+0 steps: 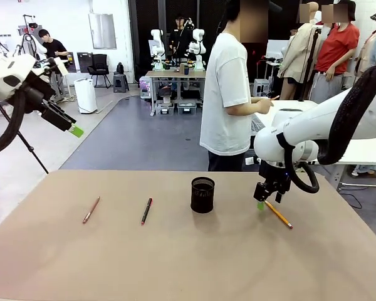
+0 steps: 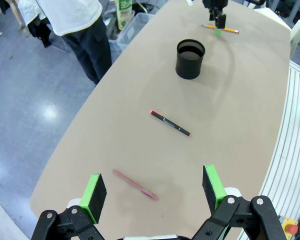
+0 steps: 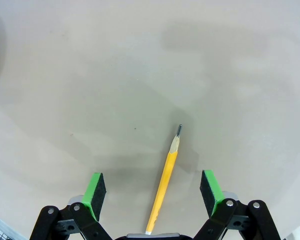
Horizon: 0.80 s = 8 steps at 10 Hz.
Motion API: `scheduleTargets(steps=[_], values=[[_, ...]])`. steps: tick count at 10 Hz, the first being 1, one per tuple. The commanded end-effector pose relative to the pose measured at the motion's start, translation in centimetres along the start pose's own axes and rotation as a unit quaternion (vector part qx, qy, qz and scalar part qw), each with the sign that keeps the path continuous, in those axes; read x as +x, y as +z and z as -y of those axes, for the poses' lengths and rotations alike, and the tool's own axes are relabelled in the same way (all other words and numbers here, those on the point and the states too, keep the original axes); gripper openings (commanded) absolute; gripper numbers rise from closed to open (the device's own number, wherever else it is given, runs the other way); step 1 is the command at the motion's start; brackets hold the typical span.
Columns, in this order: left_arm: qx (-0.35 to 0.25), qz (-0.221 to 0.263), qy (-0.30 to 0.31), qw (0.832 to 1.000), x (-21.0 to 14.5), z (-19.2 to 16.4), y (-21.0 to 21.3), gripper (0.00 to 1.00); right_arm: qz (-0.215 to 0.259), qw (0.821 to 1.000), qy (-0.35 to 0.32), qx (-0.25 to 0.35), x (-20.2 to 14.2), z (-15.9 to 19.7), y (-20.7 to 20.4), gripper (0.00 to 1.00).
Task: Place the pens into the pen holder.
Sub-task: Pick up a writing instrument from the table and place it into the Pen holder.
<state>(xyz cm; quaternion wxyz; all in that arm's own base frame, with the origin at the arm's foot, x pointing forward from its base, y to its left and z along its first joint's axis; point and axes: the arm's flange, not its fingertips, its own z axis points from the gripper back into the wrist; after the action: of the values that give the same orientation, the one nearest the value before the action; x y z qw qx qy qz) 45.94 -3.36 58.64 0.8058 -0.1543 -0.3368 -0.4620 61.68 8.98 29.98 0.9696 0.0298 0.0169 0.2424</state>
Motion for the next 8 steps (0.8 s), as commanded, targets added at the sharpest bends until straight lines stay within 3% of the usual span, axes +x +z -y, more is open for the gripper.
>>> scheduleTargets(steps=[1, 8], values=[[-0.002, 0.001, -0.002, 1.0, 0.0, -0.1, 0.1, 1.0, -0.003, 1.0, -0.014, -0.027, 0.0, 0.2, -0.2, 1.0], [-0.002, 0.001, -0.002, 1.0, 0.0, -0.1, 0.1, 1.0, 0.013, 0.999, -0.008, -0.042, -0.2, 0.4, -1.5, 1.0]])
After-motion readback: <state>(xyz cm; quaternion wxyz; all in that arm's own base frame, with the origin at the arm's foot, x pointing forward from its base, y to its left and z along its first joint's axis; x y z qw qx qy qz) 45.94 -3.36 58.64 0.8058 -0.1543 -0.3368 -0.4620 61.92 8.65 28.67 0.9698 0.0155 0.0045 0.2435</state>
